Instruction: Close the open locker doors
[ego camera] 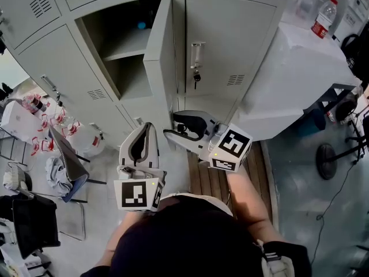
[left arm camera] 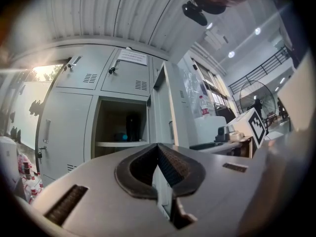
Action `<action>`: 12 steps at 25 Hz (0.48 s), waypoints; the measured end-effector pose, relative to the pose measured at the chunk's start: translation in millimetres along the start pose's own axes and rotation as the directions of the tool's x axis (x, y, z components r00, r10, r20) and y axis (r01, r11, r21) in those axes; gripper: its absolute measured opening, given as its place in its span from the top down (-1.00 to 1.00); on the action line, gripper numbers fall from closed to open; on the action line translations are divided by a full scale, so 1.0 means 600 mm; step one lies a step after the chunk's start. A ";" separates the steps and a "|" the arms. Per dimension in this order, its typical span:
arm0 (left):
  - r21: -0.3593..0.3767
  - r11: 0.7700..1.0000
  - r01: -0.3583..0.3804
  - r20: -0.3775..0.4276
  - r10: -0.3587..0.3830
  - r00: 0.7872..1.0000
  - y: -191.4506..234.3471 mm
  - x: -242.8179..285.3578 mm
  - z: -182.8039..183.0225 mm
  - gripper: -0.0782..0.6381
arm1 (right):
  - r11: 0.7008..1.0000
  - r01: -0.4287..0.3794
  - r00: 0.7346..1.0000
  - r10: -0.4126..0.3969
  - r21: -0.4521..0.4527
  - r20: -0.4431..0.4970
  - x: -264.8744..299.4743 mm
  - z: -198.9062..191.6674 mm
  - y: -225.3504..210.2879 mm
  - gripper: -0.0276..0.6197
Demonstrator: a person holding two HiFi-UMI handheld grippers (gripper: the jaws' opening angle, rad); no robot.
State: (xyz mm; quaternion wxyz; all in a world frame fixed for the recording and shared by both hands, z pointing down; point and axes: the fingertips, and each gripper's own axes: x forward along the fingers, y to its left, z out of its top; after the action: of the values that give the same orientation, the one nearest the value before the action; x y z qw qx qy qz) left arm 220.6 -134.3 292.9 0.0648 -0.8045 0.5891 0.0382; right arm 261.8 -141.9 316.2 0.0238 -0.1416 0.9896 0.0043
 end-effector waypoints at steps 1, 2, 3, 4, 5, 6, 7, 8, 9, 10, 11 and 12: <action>0.000 1.000 -0.005 0.000 0.005 1.000 0.004 -0.001 0.000 0.77 | 1.000 -0.002 1.000 0.002 0.001 0.001 0.004 0.000 0.001 0.39; -0.001 1.000 -0.009 -0.001 0.009 1.000 0.008 -0.002 -0.001 0.77 | 1.000 -0.004 1.000 0.004 0.001 0.001 0.008 -0.001 0.002 0.39; -0.001 1.000 -0.014 -0.001 0.014 1.000 0.012 -0.003 -0.002 0.78 | 1.000 -0.005 1.000 0.005 0.001 0.000 0.012 -0.001 0.003 0.39; 0.001 1.000 -0.019 -0.001 0.019 1.000 0.015 -0.004 -0.002 0.77 | 1.000 -0.005 1.000 0.005 0.000 0.000 0.015 -0.001 0.003 0.39; 0.004 1.000 -0.022 -0.001 0.022 1.000 0.018 -0.004 -0.002 0.77 | 1.000 -0.005 1.000 0.005 -0.001 -0.001 0.019 -0.001 0.004 0.39; 0.010 1.000 -0.025 0.001 0.025 1.000 0.020 -0.005 -0.001 0.78 | 1.000 -0.006 1.000 0.006 -0.002 -0.001 0.022 -0.001 0.004 0.39; 0.014 1.000 -0.027 0.001 0.027 1.000 0.023 -0.005 -0.001 0.77 | 1.000 -0.006 1.000 0.006 -0.002 0.000 0.025 -0.001 0.005 0.39; 0.017 0.999 -0.031 0.000 0.031 1.000 0.026 -0.006 -0.001 0.77 | 1.000 -0.007 1.000 0.007 -0.001 0.001 0.028 -0.001 0.005 0.39; 0.016 0.999 -0.036 -0.005 0.037 0.999 0.030 -0.006 -0.001 0.77 | 1.000 -0.007 1.000 0.007 -0.001 0.002 0.032 -0.002 0.006 0.39; 0.014 0.999 -0.043 -0.012 0.043 0.999 0.035 -0.006 -0.001 0.77 | 1.000 -0.007 1.000 0.007 -0.001 0.003 0.036 -0.002 0.007 0.39; 0.012 0.999 -0.049 -0.017 0.049 0.999 0.039 -0.006 -0.002 0.77 | 1.000 -0.006 1.000 0.006 0.001 0.003 0.040 -0.003 0.008 0.39; 0.012 0.999 -0.052 -0.020 0.052 0.998 0.043 -0.006 -0.003 0.77 | 1.000 -0.006 1.000 0.006 0.004 0.003 0.044 -0.005 0.008 0.39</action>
State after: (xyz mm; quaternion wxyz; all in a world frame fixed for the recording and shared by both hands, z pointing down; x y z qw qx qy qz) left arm 194.9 -138.9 293.5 0.0623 -0.7888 0.6108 0.0285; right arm 235.2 -144.8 317.7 0.0254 -0.1387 0.9900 0.0026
